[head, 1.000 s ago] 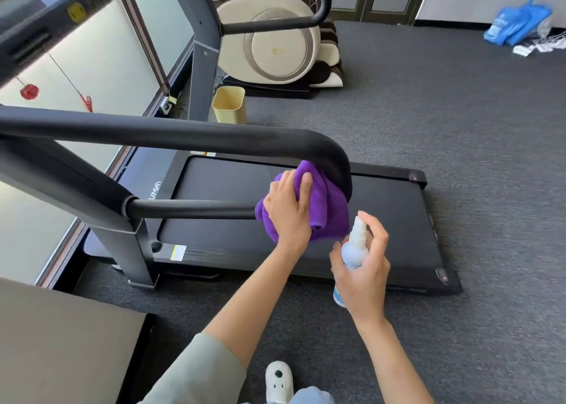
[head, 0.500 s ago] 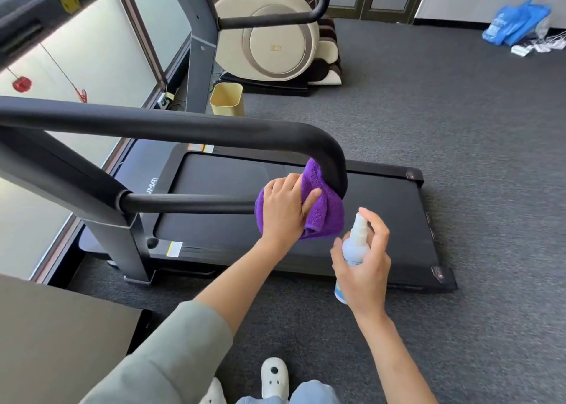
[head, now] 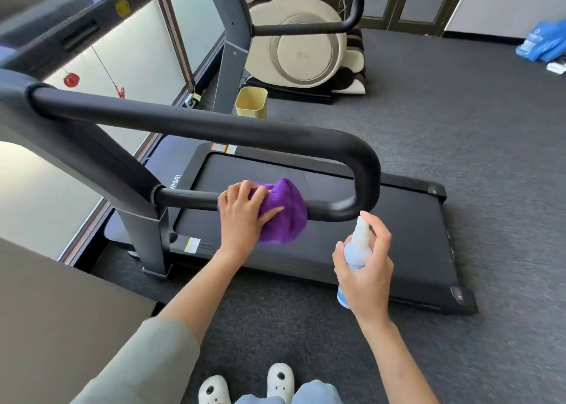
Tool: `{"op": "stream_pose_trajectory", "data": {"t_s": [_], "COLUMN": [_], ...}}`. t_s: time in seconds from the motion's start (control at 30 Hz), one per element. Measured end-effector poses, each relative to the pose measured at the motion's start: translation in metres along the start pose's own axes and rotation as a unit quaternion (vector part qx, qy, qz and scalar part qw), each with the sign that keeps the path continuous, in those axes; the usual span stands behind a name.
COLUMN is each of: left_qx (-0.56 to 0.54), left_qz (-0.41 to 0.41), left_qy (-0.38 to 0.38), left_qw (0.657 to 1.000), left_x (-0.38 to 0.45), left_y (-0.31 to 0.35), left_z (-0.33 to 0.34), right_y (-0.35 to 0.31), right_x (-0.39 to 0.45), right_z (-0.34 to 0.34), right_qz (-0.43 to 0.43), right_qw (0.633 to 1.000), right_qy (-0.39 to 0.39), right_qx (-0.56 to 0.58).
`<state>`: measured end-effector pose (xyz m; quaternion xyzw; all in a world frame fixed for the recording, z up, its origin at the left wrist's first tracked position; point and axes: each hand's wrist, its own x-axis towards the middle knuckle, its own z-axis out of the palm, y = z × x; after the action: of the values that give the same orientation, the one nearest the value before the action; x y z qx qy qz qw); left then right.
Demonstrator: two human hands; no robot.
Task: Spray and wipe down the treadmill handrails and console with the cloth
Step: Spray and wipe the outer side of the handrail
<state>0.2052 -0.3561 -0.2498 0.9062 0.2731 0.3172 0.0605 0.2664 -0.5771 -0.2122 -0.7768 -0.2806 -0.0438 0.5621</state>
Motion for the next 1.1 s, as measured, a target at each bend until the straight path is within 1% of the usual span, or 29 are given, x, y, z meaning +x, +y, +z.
{"op": "stream_pose_trajectory", "data": {"t_s": [0.07,0.1,0.17,0.2,0.27,0.3,0.37,0.43,0.47,0.5,0.57,0.63,0.73,0.77,0.8,0.9,0.93,0.97,1.03,1.1], "left_qx": [-0.031,-0.068,-0.185,-0.241,-0.314,-0.330,-0.329,-0.346,-0.359,-0.374,-0.422,-0.475,-0.498,-0.509,-0.524,-0.553,-0.554,-0.552,-0.540,-0.526], "left_qz": [-0.122,-0.174,-0.256,-0.292,-0.375,-0.421,-0.494,-0.552,-0.572,-0.580,-0.570,-0.573,-0.614,-0.621,-0.628,-0.678,-0.691,-0.702,-0.717,-0.729], "left_qy": [0.051,0.076,0.116,0.139,0.193,0.218,0.261,0.276,0.274,0.269,0.257,0.232,0.188,0.185,0.189,0.194,0.187,0.179,0.180,0.205], "left_qw": [0.991,0.979,0.942,0.915,0.850,0.817,0.761,0.707,0.685,0.672,0.656,0.626,0.582,0.566,0.543,0.444,0.425,0.413,0.403,0.387], "left_x": [-0.012,-0.019,-0.031,-0.035,-0.040,-0.042,-0.044,-0.043,-0.041,-0.037,-0.024,-0.007,0.009,0.011,0.013,0.018,0.021,0.023,0.025,0.026], "left_y": [-0.014,-0.018,-0.016,-0.012,-0.003,-0.003,-0.011,-0.019,-0.022,-0.021,-0.018,-0.016,-0.023,-0.025,-0.029,-0.041,-0.043,-0.044,-0.045,-0.052], "left_z": [-0.006,-0.009,-0.015,-0.018,-0.027,-0.031,-0.035,-0.038,-0.039,-0.039,-0.039,-0.036,-0.028,-0.028,-0.026,-0.026,-0.026,-0.027,-0.027,-0.030], "right_y": [-0.001,-0.002,-0.004,-0.006,-0.008,-0.008,-0.009,-0.010,-0.010,-0.010,-0.009,-0.009,-0.009,-0.009,-0.009,-0.010,-0.009,-0.009,-0.009,-0.009], "right_x": [-0.002,-0.003,-0.006,-0.007,-0.010,-0.011,-0.013,-0.014,-0.015,-0.016,-0.018,-0.020,-0.020,-0.019,-0.019,-0.016,-0.015,-0.014,-0.011,-0.009], "right_z": [0.005,0.008,0.016,0.020,0.027,0.030,0.035,0.038,0.039,0.041,0.044,0.049,0.054,0.055,0.057,0.060,0.061,0.061,0.061,0.060], "right_qz": [-0.003,-0.006,-0.011,-0.012,-0.013,-0.013,-0.007,-0.004,-0.003,-0.002,-0.001,-0.002,0.002,0.004,0.006,0.005,0.004,0.005,0.012,0.012], "right_qw": [1.000,1.000,0.999,0.999,0.998,0.998,0.997,0.997,0.997,0.996,0.996,0.995,0.995,0.995,0.995,0.995,0.995,0.995,0.995,0.995], "right_qy": [-0.011,-0.016,-0.032,-0.040,-0.054,-0.062,-0.074,-0.079,-0.081,-0.084,-0.092,-0.096,-0.100,-0.100,-0.100,-0.096,-0.096,-0.096,-0.094,-0.089], "right_qx": [-0.007,-0.007,0.001,0.006,0.007,0.004,-0.003,-0.006,-0.008,-0.010,-0.012,-0.013,-0.019,-0.020,-0.020,-0.025,-0.027,-0.029,-0.029,-0.031]}}
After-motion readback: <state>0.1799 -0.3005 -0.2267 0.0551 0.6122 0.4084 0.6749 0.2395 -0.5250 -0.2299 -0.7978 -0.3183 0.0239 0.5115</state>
